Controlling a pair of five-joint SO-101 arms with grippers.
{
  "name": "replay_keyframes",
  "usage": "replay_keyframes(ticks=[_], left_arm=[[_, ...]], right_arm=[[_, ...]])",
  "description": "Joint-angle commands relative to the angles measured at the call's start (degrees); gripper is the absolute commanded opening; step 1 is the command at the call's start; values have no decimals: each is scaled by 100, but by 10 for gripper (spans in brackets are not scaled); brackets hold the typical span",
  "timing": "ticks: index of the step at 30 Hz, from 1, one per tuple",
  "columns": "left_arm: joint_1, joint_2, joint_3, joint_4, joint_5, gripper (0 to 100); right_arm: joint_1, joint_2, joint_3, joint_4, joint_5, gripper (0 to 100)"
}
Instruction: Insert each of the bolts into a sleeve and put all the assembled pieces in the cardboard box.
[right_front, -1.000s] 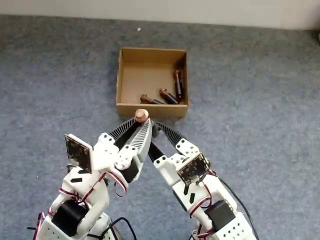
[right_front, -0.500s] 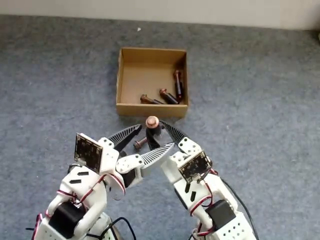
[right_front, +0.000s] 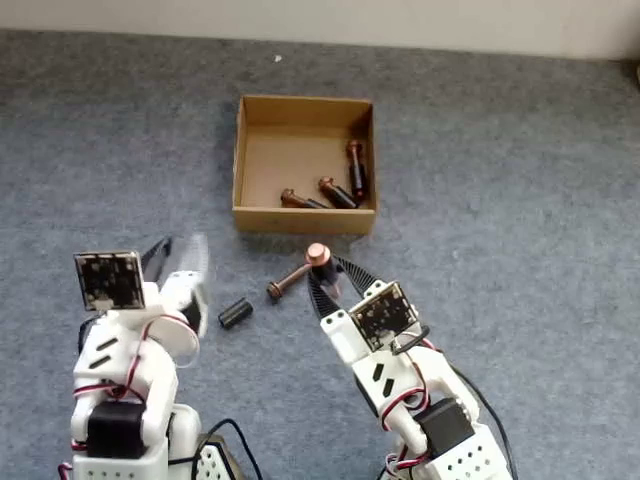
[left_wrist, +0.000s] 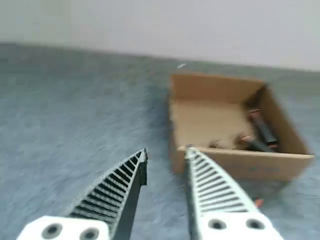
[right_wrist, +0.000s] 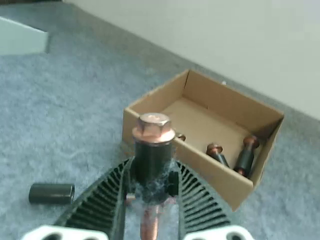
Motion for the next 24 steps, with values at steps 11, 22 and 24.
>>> replay_keyframes(ticks=[11,22,24], left_arm=[[-866,-22,1719,-976,-607,13],[-866,-13,1727,-809,-607,14],[-866,-4,1727,-800,-607,14]], right_arm=[[84,-40,-813,110,35,5],[400,3530,-2457,-1877,431,5],[620,4523,-2818,-2536,413,5]])
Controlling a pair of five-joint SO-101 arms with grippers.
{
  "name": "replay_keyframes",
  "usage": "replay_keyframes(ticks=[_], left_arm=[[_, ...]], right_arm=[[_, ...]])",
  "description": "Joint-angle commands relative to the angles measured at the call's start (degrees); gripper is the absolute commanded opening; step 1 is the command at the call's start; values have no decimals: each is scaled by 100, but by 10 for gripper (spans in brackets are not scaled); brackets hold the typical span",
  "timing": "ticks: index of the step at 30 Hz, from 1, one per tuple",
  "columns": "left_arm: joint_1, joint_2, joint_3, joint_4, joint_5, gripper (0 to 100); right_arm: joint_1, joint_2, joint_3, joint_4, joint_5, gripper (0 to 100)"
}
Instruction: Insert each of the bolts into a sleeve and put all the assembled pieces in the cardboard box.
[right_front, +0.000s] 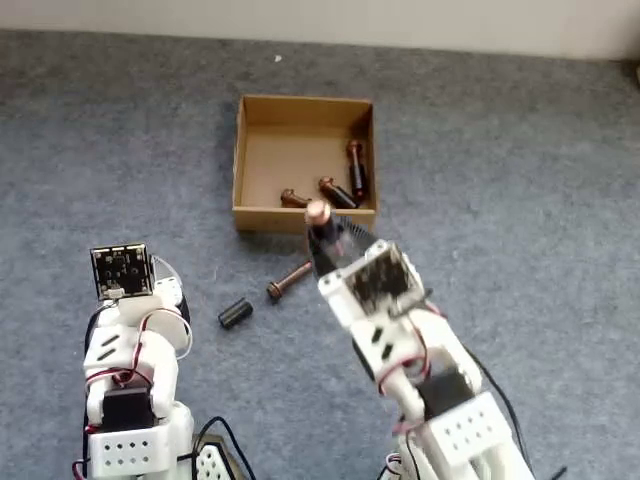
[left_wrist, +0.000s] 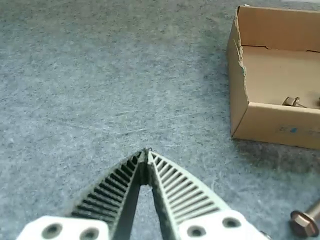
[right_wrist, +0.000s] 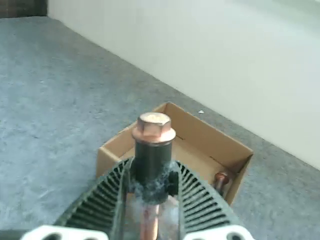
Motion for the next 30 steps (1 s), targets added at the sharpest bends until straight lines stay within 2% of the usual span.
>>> replay_keyframes(ticks=[1,9,16,26,30], left_arm=[[-40,-13,110,35,-44,14],[-40,-4,110,35,-44,14],[-40,-4,110,35,-44,14],[-13,-4,110,35,-44,14],[-13,-4,110,35,-44,14]], right_arm=[[488,2334,-1209,-1587,35,5],[637,6018,-2721,-3459,26,5],[629,8154,-3662,-3969,18,5],[602,7987,-3688,-3653,18,12],[593,7960,-3697,-3099,-237,95]])
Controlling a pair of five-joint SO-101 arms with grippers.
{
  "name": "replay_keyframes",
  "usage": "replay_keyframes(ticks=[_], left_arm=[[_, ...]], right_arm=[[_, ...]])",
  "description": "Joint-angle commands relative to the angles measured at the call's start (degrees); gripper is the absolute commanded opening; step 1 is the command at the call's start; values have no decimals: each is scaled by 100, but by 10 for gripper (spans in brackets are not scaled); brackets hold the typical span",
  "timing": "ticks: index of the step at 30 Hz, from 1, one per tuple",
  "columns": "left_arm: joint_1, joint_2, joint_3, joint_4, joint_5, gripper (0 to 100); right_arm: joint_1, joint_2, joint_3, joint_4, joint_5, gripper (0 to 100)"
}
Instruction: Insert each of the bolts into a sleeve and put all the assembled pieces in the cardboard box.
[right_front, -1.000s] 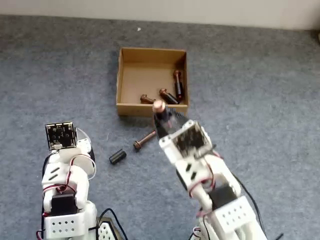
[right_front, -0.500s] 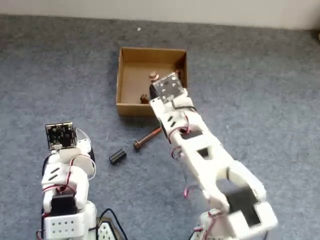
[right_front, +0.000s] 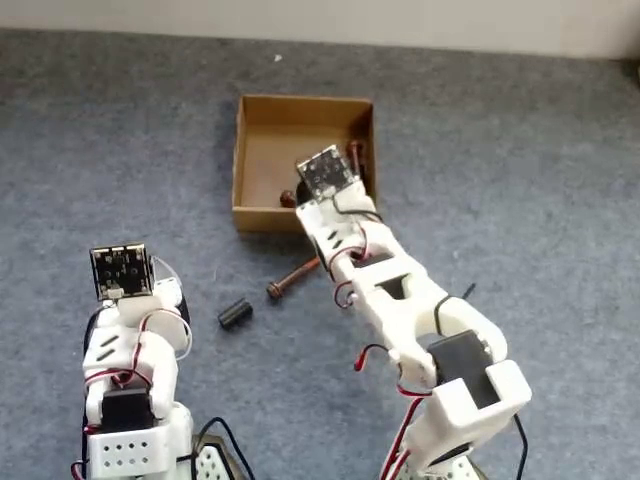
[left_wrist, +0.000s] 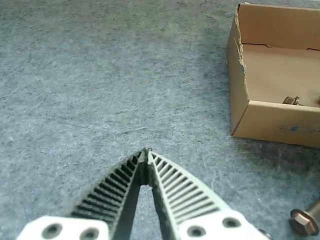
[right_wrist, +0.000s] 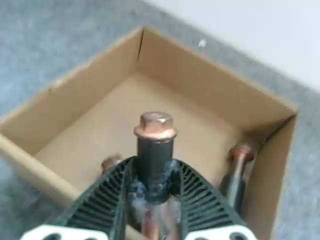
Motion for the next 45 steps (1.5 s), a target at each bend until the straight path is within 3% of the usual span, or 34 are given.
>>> replay_keyframes(ticks=[1,3,10,19,22,25,33,36,39,45], left_arm=[[-13,-4,110,9,-44,14],[-31,-4,110,9,-44,14],[-426,-40,110,-26,-53,14],[-1560,-48,84,-290,-53,14],[-1965,-40,-13,-325,-44,14],[-2193,-40,-40,-352,-44,14],[-2220,-40,-40,-352,-44,14],[-2229,-40,-40,-352,-44,14],[-2229,-40,-40,-352,-44,14],[-2237,-40,-40,-352,-44,14]], right_arm=[[31,-400,-330,444,-475,115],[31,-620,-295,549,-791,135],[-163,-2475,330,1895,-870,135],[-1323,-3714,312,5191,-835,138],[-1657,-3486,-145,6079,-738,139],[-1974,-3064,-549,6747,97,139],[-2598,-1534,-1763,7802,1002,145],[-2712,-919,-2527,8295,1222,201],[-2853,-338,-3213,8593,1319,260],[-3125,602,-4075,8822,1925,264]])
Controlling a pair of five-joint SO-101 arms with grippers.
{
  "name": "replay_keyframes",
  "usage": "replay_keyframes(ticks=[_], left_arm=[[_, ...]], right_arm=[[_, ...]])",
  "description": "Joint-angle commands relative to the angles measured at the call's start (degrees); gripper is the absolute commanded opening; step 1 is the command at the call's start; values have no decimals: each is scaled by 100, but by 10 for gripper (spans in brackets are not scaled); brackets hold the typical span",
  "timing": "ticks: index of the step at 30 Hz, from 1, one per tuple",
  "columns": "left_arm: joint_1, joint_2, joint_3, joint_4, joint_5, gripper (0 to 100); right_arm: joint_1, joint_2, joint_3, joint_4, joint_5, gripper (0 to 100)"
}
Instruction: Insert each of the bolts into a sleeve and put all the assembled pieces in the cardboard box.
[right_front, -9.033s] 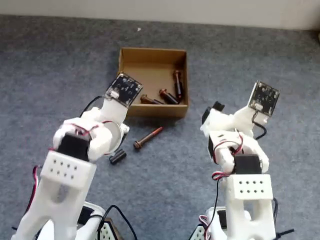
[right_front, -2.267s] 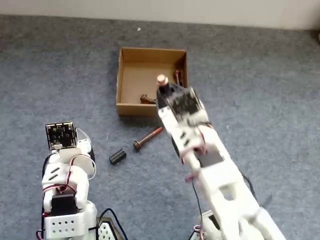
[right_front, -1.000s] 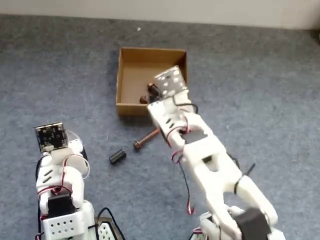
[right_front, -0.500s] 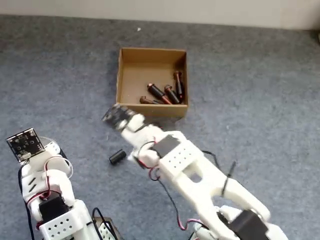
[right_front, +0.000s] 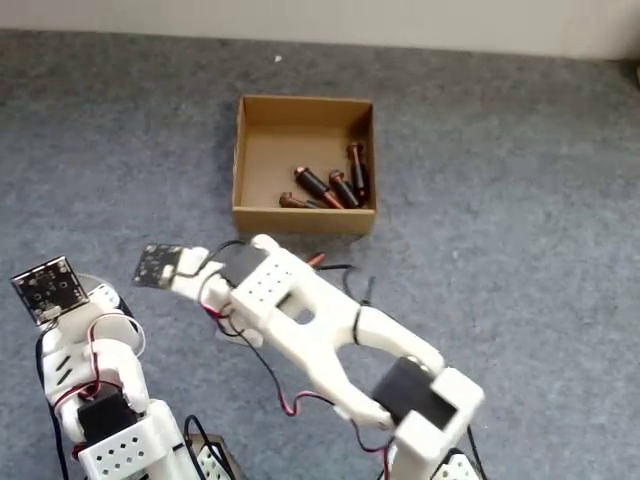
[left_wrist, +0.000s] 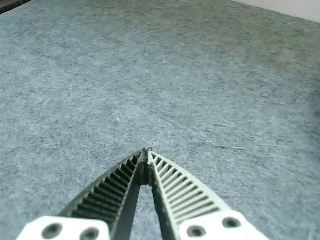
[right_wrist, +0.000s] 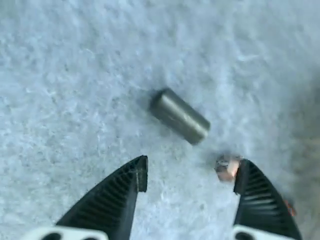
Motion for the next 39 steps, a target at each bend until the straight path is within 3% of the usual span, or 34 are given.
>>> replay_keyframes(ticks=[1,11,31,39], left_arm=[[-57,-40,-40,-123,-44,14],[-57,-48,-48,-123,-44,14],[-48,-48,-40,-132,-44,14],[-40,-48,-40,-132,-44,14]], right_arm=[[-242,409,-760,163,448,264],[-286,681,-866,101,527,264],[-347,690,-66,-1244,774,262],[-523,699,119,-1262,774,141]])
